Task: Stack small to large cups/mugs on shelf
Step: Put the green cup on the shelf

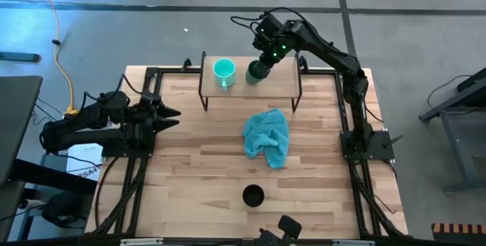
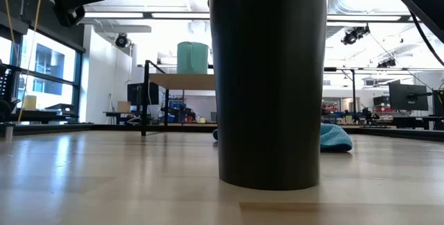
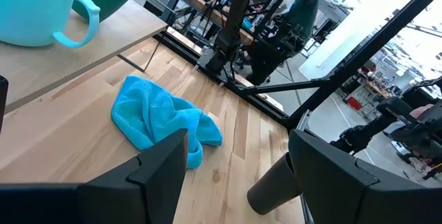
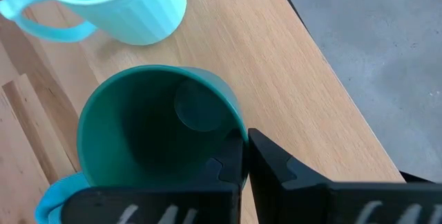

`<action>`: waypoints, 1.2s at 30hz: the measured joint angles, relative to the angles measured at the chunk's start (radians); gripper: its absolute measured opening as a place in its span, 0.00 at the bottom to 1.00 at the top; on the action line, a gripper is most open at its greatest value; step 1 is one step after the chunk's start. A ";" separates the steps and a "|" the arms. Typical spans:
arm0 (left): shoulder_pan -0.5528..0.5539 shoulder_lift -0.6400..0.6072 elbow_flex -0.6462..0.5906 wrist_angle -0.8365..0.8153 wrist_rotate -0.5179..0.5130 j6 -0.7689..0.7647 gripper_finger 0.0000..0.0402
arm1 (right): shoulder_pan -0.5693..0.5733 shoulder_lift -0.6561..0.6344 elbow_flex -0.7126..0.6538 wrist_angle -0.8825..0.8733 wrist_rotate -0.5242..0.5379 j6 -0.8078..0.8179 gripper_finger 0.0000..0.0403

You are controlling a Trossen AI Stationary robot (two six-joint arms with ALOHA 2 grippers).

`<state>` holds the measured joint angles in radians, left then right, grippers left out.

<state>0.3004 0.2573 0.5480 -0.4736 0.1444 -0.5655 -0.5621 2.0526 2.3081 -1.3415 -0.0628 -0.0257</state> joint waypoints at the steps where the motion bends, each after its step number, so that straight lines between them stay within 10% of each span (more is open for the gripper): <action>1: 0.000 0.000 0.000 0.000 0.000 0.000 0.59 | -0.001 0.001 0.000 -0.002 0.000 0.003 0.00; 36: 0.000 0.000 0.000 0.000 0.000 0.000 0.59 | -0.010 0.013 0.001 -0.004 -0.020 0.000 0.00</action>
<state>0.3005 0.2574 0.5480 -0.4740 0.1448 -0.5655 -0.5716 2.0659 2.3089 -1.3457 -0.0824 -0.0261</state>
